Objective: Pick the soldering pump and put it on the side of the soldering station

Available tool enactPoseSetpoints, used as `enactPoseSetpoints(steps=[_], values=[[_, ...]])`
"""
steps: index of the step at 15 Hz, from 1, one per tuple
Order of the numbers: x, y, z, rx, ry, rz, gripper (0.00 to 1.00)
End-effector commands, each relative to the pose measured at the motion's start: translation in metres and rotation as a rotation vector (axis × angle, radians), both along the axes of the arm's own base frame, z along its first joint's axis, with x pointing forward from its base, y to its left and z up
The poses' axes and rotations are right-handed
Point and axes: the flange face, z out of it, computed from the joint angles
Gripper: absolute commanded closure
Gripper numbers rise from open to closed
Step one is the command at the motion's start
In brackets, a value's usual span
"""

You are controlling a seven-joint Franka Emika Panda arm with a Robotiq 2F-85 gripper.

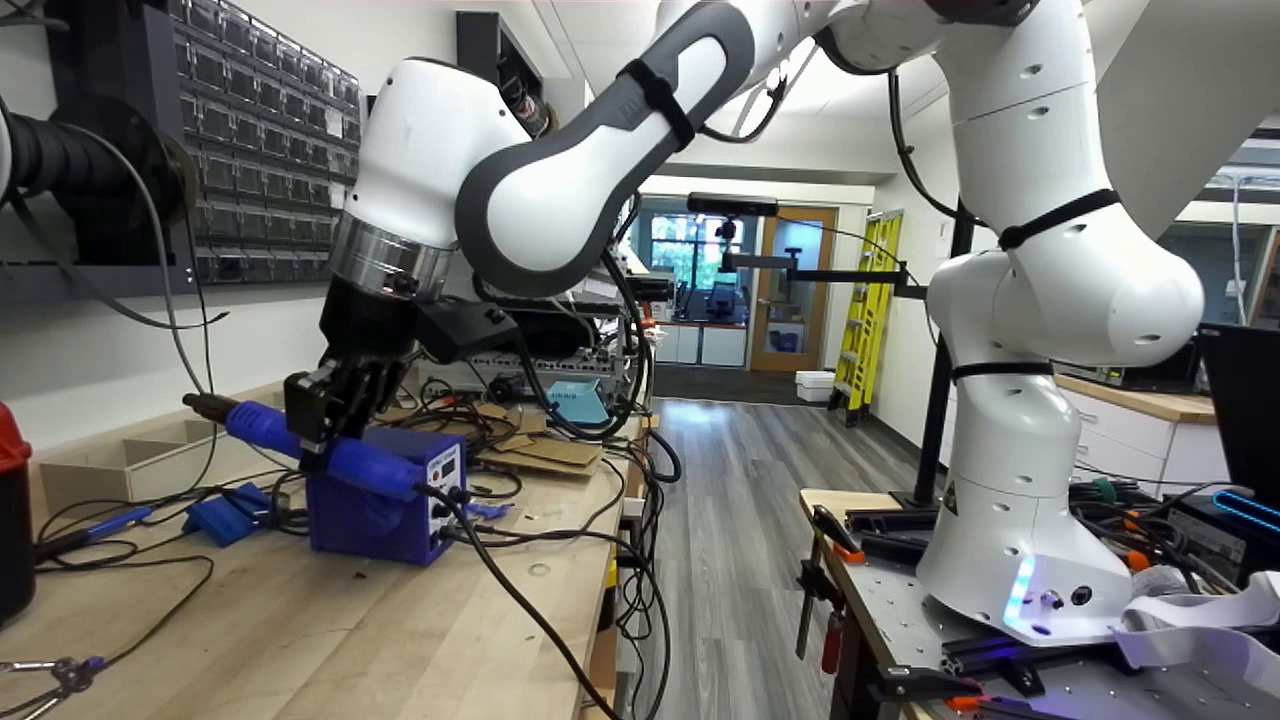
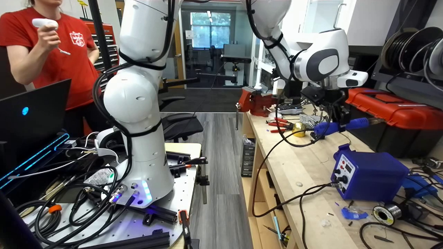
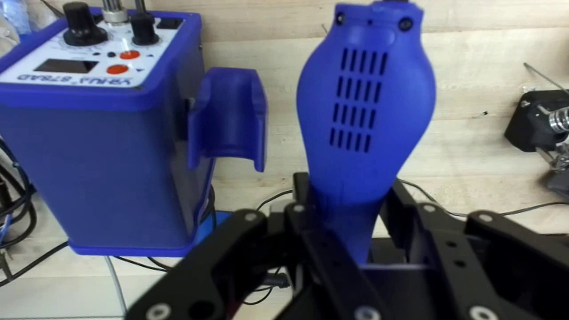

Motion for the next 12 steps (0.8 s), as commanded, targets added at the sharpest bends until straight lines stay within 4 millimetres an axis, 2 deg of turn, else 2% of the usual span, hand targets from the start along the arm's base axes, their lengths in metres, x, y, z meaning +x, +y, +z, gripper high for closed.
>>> enactPoseSetpoints(steps=[1, 7, 12], values=[[-0.017, -0.018, 0.012, -0.016, -0.018, -0.058, 0.84], [-0.022, -0.045, 0.005, -0.03, 0.01, -0.106, 0.84], [-0.028, -0.054, -0.016, -0.021, 0.061, -0.115, 0.84]])
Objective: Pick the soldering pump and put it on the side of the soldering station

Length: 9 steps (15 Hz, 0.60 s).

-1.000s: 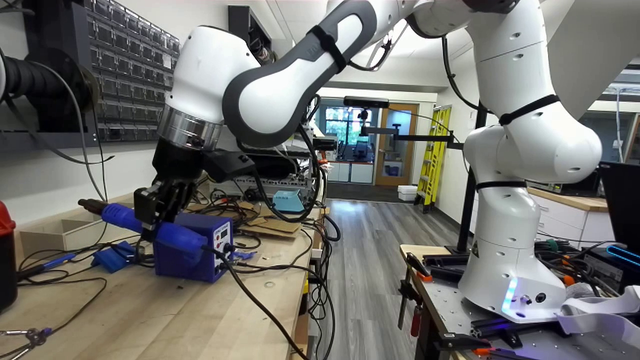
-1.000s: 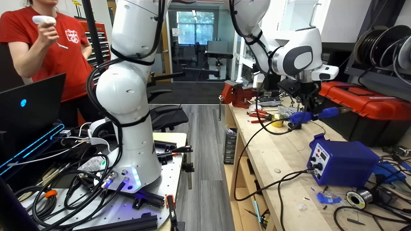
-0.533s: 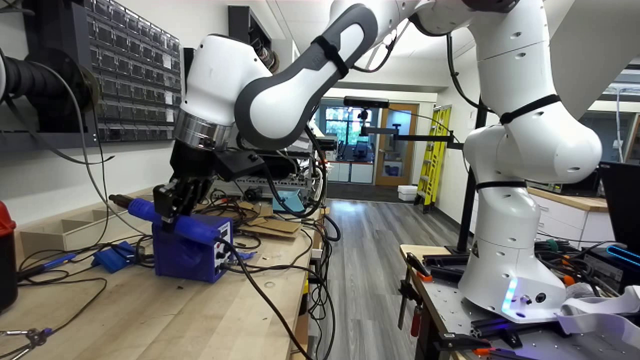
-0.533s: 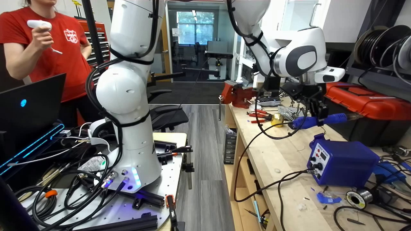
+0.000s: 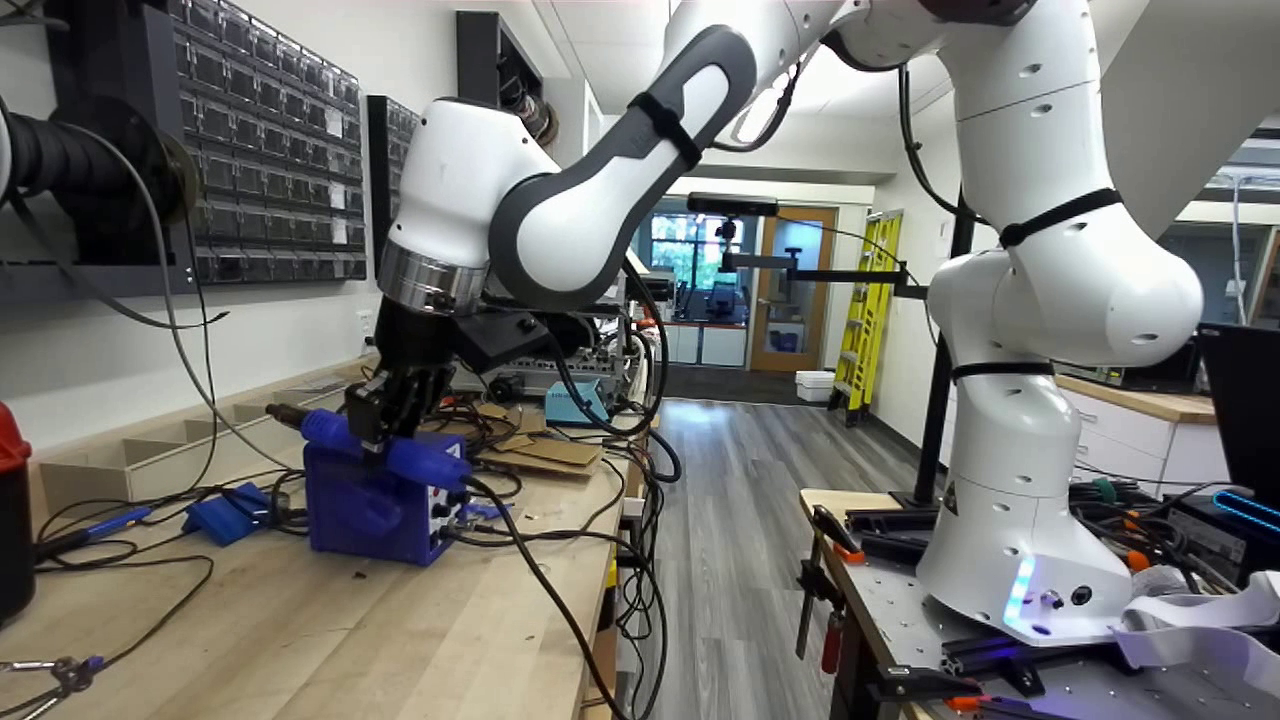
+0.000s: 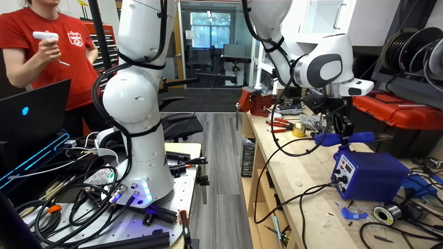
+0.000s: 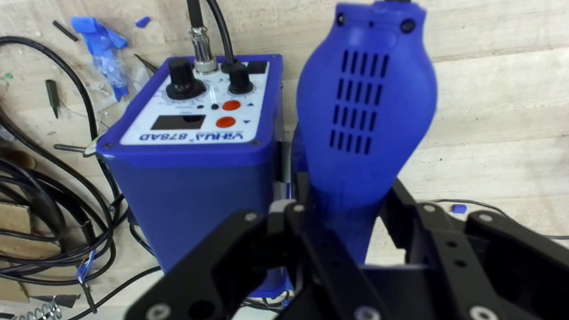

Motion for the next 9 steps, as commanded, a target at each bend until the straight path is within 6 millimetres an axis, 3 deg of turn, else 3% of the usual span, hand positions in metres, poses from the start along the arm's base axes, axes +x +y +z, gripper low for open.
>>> enactPoseSetpoints(steps=[1, 9], values=[[-0.015, -0.007, -0.003, 0.016, 0.03, -0.023, 0.84], [-0.02, 0.002, -0.025, 0.069, 0.082, -0.023, 0.84]])
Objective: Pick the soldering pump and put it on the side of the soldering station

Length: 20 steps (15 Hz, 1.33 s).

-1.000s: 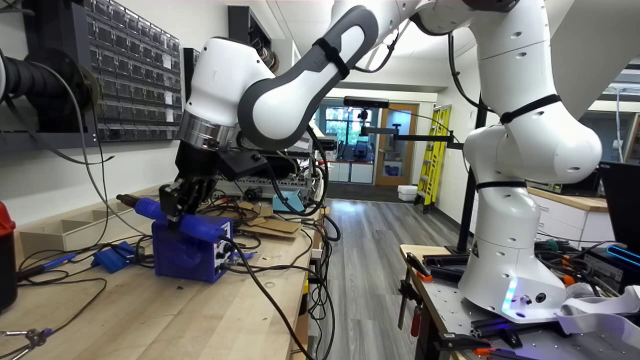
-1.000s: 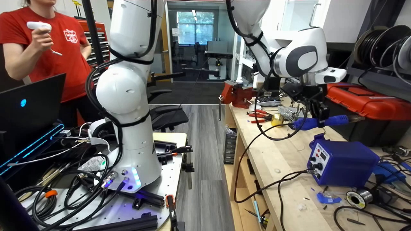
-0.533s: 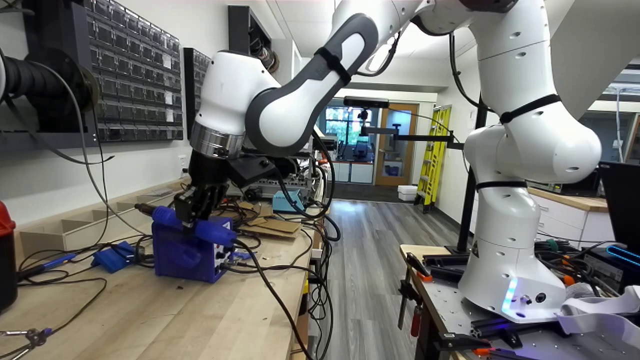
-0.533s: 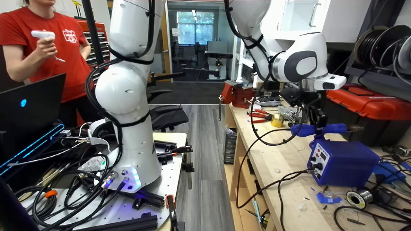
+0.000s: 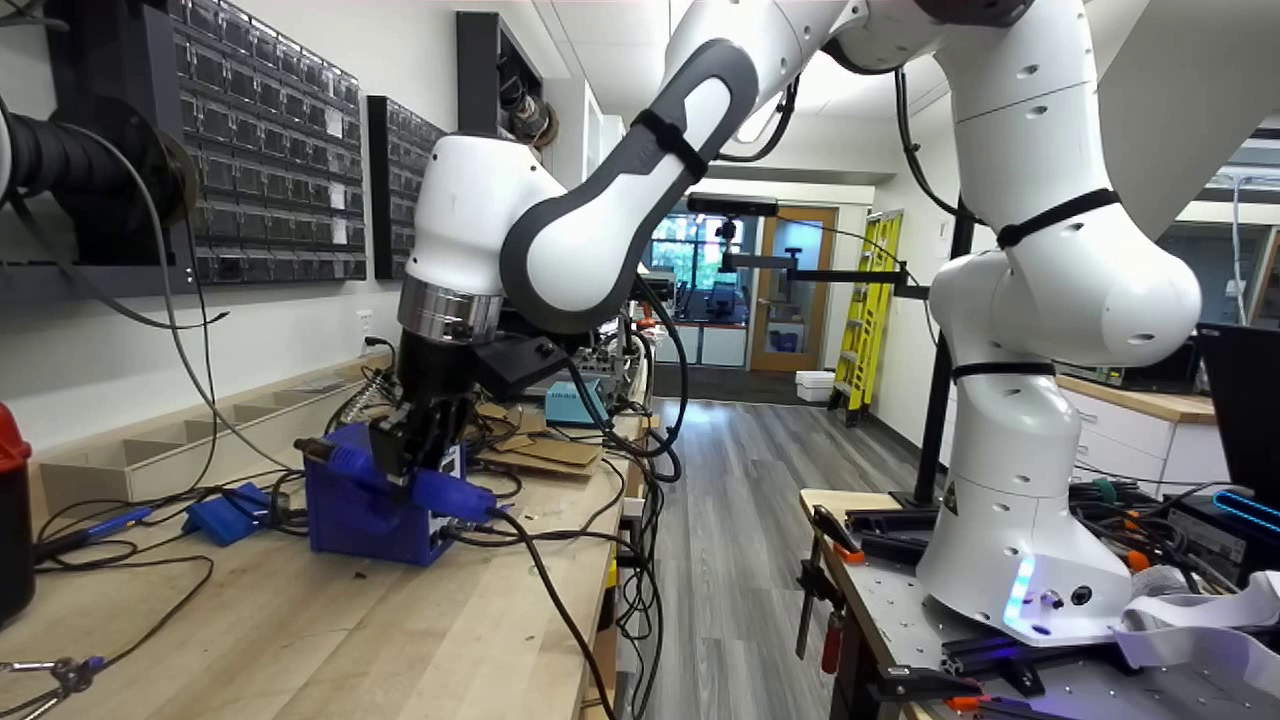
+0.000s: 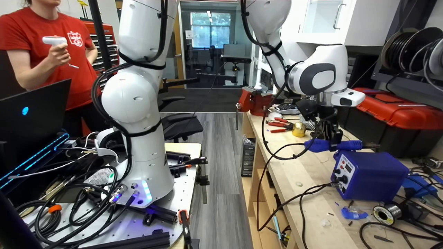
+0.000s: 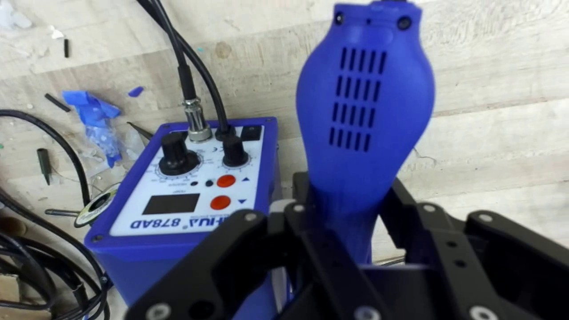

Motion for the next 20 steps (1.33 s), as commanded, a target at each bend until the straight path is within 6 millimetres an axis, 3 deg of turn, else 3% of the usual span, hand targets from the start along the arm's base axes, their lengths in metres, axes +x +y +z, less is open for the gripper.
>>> enactPoseSetpoints(steps=[1, 11, 20], values=[[-0.001, 0.004, 0.003, 0.028, 0.012, 0.011, 0.84], [0.029, 0.002, 0.019, -0.003, -0.024, 0.034, 0.84], [0.031, -0.013, 0.0, -0.01, 0.008, 0.016, 0.84]])
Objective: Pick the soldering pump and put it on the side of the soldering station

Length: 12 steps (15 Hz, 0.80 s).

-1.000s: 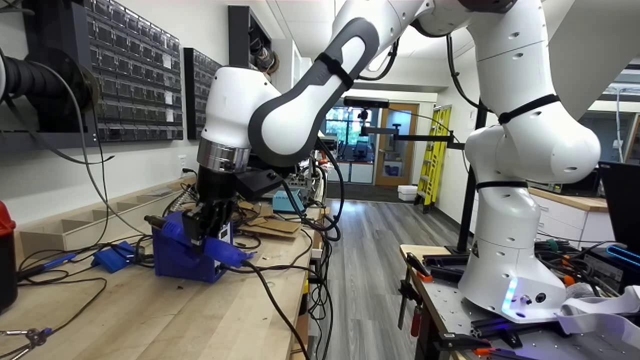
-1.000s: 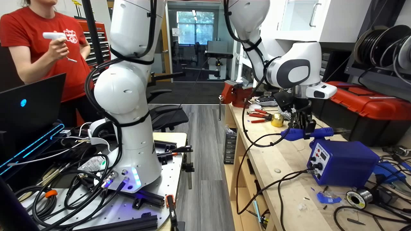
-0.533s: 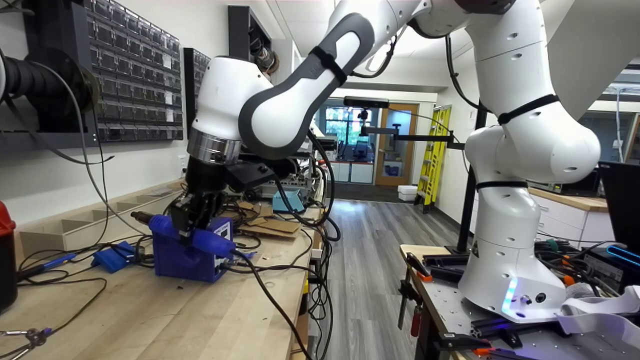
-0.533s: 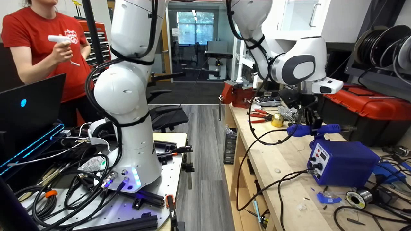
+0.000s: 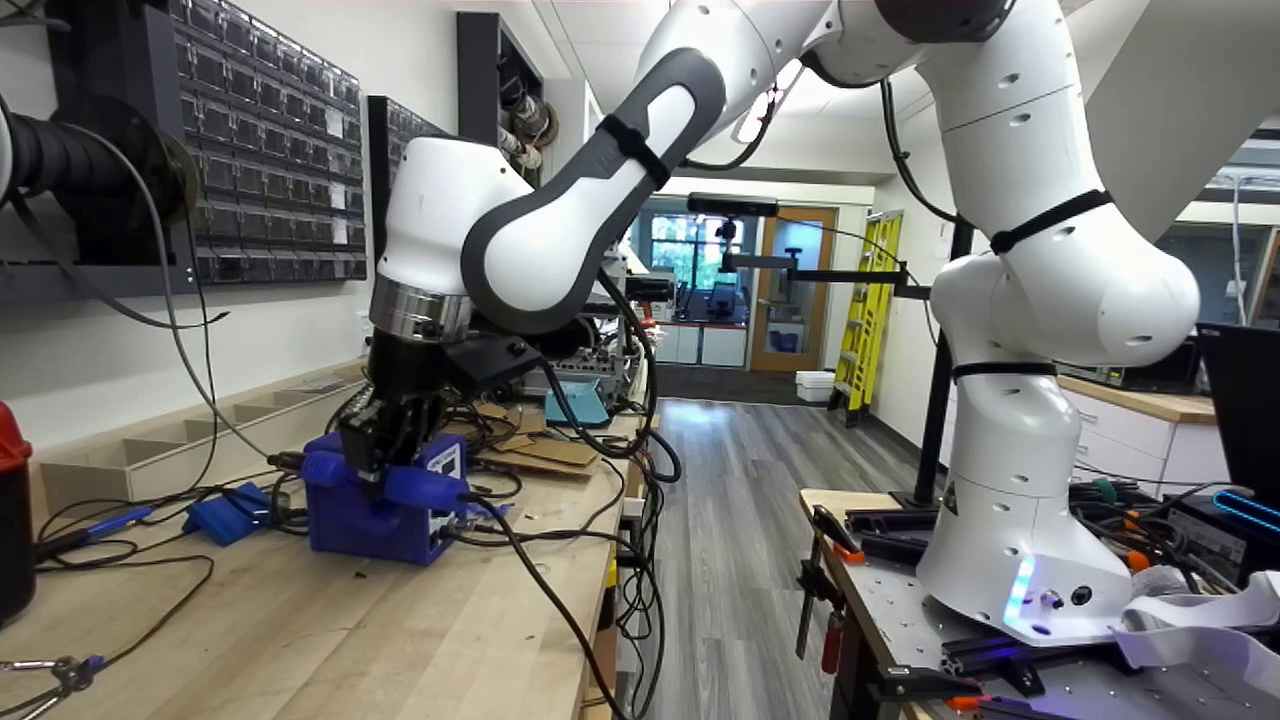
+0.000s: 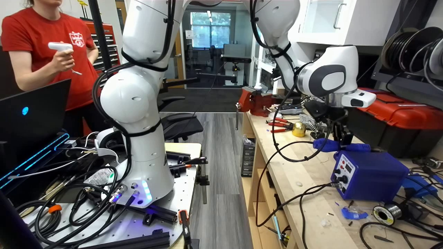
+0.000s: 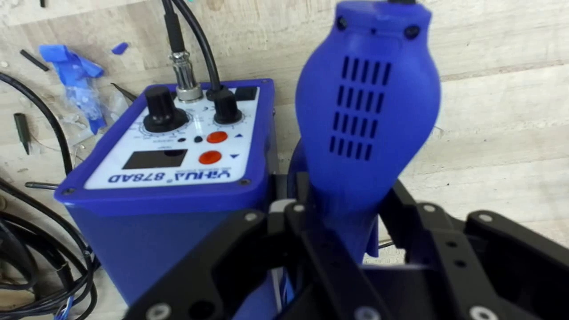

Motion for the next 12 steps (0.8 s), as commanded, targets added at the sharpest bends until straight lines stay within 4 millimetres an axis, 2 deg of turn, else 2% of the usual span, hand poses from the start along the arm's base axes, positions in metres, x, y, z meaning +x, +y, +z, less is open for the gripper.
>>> enactPoseSetpoints(steps=[1, 6, 7, 8, 12], values=[[0.001, -0.008, 0.0, -0.005, 0.022, 0.004, 0.84], [-0.003, -0.006, -0.006, 0.006, 0.042, 0.019, 0.84], [-0.004, -0.006, -0.007, 0.004, 0.052, 0.022, 0.34], [-0.005, -0.005, -0.007, 0.007, 0.056, 0.024, 0.34], [-0.01, -0.002, -0.01, 0.011, 0.074, 0.029, 0.09]])
